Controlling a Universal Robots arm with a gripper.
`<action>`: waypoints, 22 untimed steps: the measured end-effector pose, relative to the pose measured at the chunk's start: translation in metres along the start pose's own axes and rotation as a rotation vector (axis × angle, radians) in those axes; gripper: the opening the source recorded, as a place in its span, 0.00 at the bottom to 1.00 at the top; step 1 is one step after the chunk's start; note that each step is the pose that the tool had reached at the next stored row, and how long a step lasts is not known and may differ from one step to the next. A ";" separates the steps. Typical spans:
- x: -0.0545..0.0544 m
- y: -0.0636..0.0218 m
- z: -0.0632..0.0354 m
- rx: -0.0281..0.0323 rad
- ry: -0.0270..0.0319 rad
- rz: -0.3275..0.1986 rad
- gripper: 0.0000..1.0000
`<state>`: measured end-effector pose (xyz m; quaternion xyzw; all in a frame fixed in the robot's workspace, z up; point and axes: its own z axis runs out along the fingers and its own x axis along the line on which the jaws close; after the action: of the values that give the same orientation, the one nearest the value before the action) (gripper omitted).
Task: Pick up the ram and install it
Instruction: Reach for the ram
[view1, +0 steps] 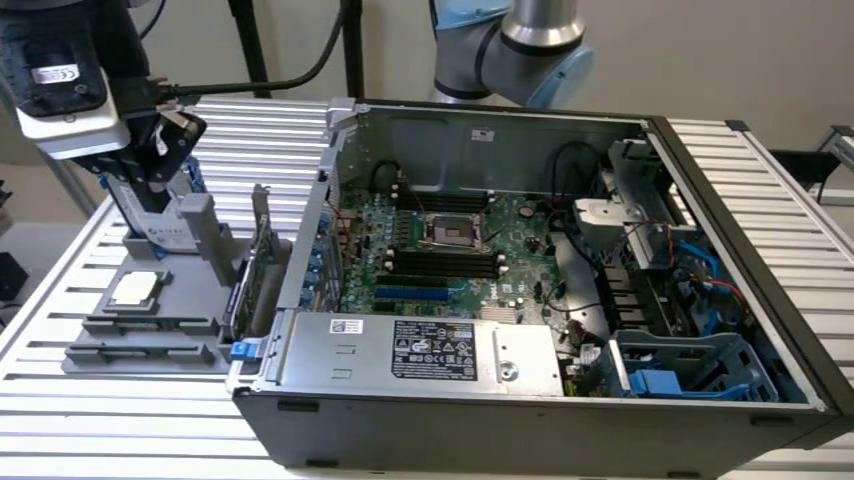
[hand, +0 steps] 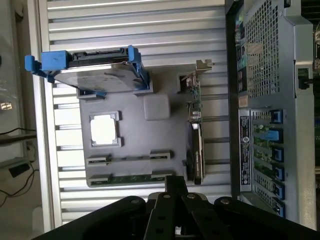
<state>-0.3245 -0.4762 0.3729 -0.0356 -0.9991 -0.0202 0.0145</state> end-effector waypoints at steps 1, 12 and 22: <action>0.004 -0.0013 0.0005 0.0001 0.0000 0.000 0.11; 0.050 -0.0110 0.0068 0.0048 -0.0003 0.000 0.11; 0.056 -0.0124 0.0090 0.0113 0.0011 -0.052 0.11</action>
<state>-0.3816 -0.4842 0.3651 -0.0093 -0.9997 -0.0149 0.0147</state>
